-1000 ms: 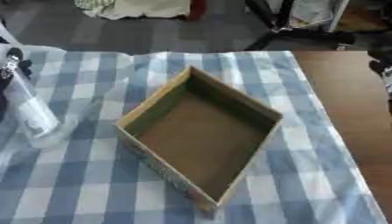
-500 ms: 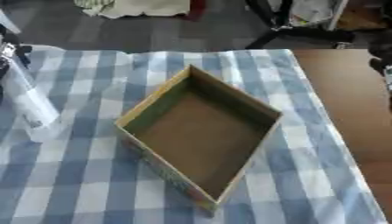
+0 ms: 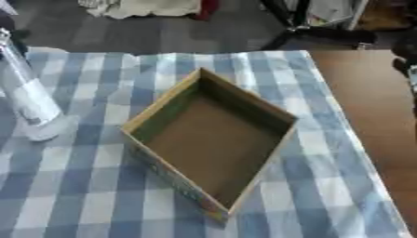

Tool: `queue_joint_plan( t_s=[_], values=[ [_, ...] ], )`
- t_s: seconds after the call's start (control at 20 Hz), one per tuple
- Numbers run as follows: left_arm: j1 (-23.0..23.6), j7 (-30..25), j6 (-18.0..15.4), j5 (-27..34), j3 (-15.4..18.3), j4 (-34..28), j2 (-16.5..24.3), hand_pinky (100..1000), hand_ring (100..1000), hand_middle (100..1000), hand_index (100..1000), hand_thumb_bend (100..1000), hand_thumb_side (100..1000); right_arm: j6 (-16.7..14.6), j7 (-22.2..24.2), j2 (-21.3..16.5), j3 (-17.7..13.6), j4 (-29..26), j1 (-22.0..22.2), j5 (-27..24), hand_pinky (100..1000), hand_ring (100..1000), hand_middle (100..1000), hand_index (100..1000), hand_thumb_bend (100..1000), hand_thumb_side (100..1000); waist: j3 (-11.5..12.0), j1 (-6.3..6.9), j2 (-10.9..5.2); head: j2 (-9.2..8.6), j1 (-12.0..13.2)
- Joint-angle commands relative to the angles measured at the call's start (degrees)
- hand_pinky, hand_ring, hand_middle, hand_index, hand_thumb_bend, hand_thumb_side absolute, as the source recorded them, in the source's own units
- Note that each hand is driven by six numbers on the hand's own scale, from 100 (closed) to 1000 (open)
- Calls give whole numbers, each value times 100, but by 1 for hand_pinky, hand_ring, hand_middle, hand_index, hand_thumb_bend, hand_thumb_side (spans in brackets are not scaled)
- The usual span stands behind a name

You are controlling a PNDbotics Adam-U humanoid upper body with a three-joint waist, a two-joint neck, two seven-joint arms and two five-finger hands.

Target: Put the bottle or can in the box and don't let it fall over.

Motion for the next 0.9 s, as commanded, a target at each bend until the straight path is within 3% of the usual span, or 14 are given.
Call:
queue_joint_plan(
  t_s=[0.05, 0.55, 0.9],
  values=[
    [-198, -45, 15, 91, -35, -416, 162, 301, 806, 203, 100, 100, 672, -15, -29, -177, -77, -135, -34, -58, 931, 874, 1000, 830, 100, 501, -16, -1, -198, 43, -24],
    [-535, -211, 148, 410, -326, -1515, -79, 285, 766, 190, 100, 100, 672, -77, -93, -211, -126, -135, -33, -118, 930, 874, 1000, 829, 100, 499, -79, 31, -258, 152, -8],
    [-710, -323, 295, 324, -618, -1567, -553, 285, 778, 193, 100, 100, 672, -195, -240, -230, -248, -135, -51, -174, 929, 872, 1000, 828, 100, 489, -168, 43, -269, 125, 71]
  ],
)
